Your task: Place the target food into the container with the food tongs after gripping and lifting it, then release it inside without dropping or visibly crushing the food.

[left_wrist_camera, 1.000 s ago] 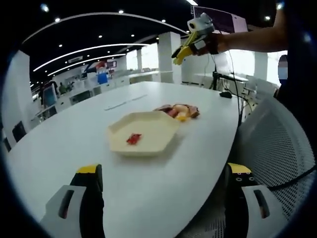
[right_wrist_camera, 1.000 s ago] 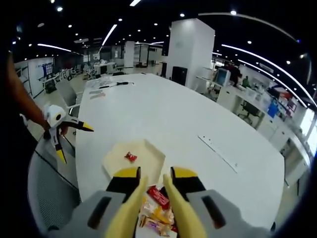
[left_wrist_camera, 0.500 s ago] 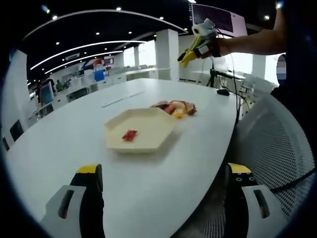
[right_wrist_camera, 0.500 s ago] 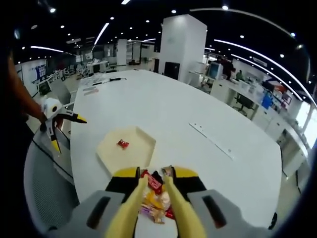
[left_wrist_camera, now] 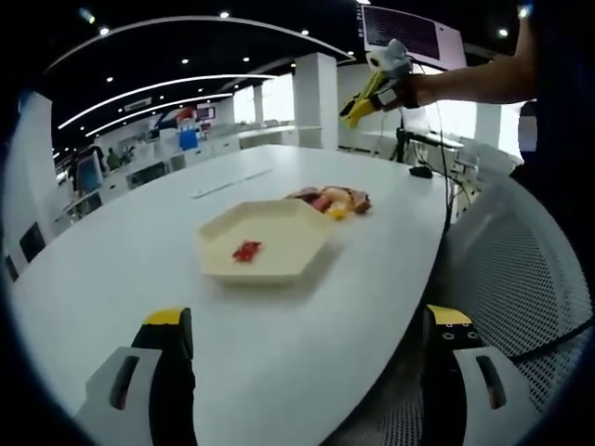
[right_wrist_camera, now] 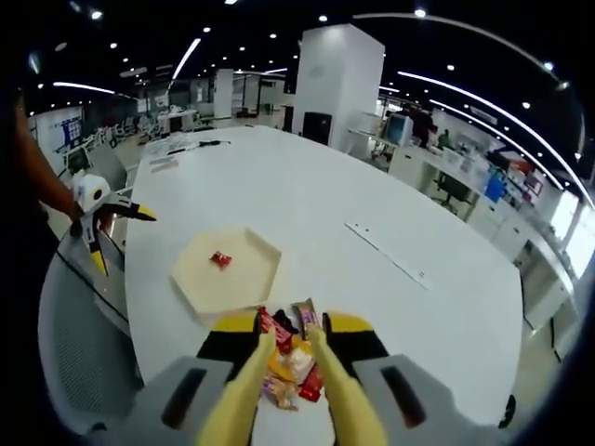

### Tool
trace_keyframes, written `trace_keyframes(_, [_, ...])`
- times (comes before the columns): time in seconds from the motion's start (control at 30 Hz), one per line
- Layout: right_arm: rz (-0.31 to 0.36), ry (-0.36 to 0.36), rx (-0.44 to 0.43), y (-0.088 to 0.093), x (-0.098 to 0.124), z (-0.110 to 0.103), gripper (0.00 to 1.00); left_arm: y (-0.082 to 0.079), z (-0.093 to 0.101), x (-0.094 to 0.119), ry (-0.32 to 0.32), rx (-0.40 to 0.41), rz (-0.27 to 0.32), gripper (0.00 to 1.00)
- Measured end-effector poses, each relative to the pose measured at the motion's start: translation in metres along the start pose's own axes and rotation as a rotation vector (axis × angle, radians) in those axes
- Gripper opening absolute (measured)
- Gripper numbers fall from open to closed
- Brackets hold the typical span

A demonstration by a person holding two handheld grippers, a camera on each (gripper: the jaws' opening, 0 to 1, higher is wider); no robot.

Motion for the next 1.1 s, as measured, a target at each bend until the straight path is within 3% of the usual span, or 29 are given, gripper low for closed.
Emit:
trace_keyframes(0.5, [0.011, 0.05, -0.062, 0.03, -0.021, 0.012, 0.26, 0.0, 0.001, 0.0, -0.001, -0.003, -0.008, 1.0])
trace_keyframes(1.1, [-0.028, 0.038, -0.101, 0.052, -0.05, 0.017, 0.27, -0.001, -0.001, 0.0, -0.011, 0.005, -0.001, 1.0])
Point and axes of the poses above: the point that each gripper's makers call its tool centre point, and the gripper's own axes: x roughly backward along the fingers, z roughly to its right, y roughly out of its underside, the point moved 6 cm from there along x, roughly backward along the fingers, and after that the axes turned 14 degrees about -y, right-handed, at the moved point
